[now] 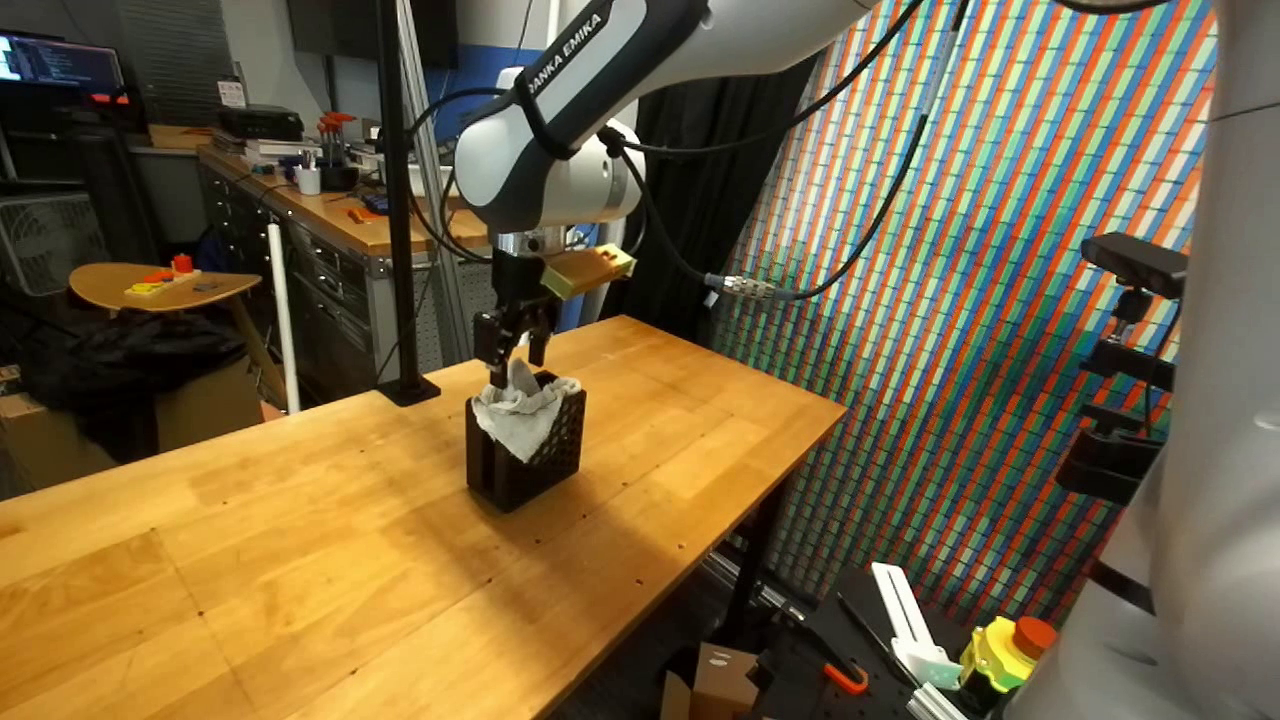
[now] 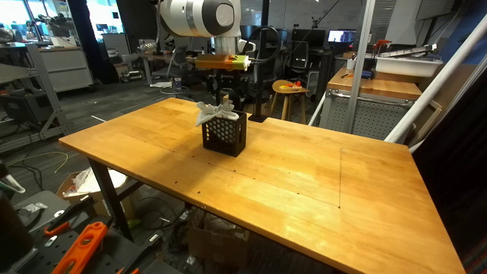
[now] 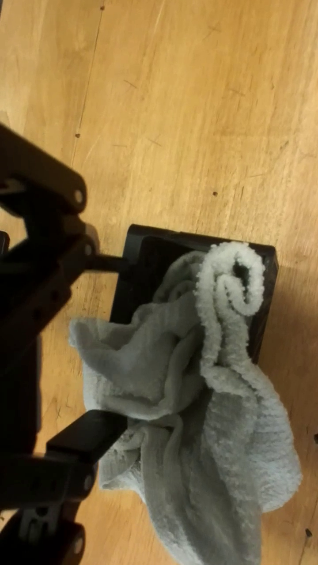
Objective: Put the white towel in the black box
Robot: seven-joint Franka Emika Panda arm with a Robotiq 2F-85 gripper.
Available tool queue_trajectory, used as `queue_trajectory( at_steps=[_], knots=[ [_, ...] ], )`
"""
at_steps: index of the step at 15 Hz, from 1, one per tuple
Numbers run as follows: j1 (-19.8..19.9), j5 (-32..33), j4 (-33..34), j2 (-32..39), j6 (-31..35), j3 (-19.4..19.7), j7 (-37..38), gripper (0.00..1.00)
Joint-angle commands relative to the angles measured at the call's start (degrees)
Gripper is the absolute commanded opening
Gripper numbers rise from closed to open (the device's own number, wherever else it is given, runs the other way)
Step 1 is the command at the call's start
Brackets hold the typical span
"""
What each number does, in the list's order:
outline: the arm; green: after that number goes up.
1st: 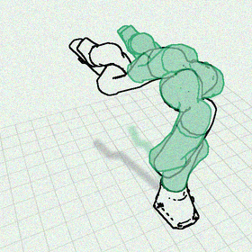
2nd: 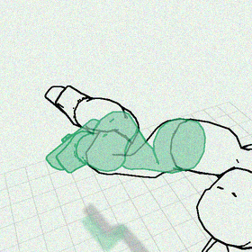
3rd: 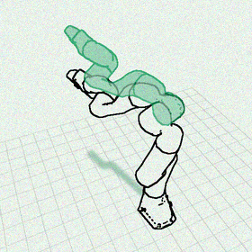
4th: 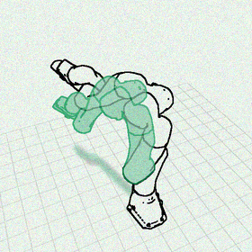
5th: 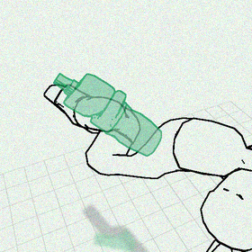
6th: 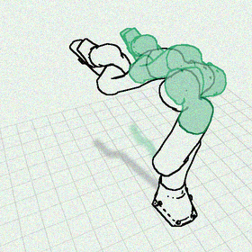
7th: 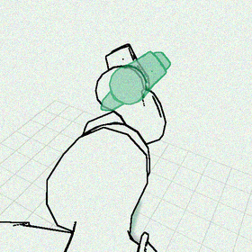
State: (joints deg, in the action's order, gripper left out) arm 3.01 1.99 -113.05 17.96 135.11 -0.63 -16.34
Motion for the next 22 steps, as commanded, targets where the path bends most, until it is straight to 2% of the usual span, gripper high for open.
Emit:
queue_trajectory(
  at_steps=[1, 6, 8, 10, 12, 22],
  knots=[
    [0.3, -0.3, 1.6, 0.7, 0.9, -0.4, -1.1, 0.49],
    [0.2, -0.7, 1.1, 0.0, 0.9, -0.9, -1.3, 0.12],
    [0.3, -1.0, 0.2, -0.9, 1.2, -1.1, -1.0, 0.02],
    [0.2, -1.2, -1.3, -2.1, 1.6, -1.1, -0.6, 0.0],
    [0.2, -1.5, -3.6, -3.5, 2.2, -1.1, -0.2, 0.03],
    [0.2, -3.4, -14.0, -7.1, 6.0, -0.9, 0.1, 0.03]
  ],
)
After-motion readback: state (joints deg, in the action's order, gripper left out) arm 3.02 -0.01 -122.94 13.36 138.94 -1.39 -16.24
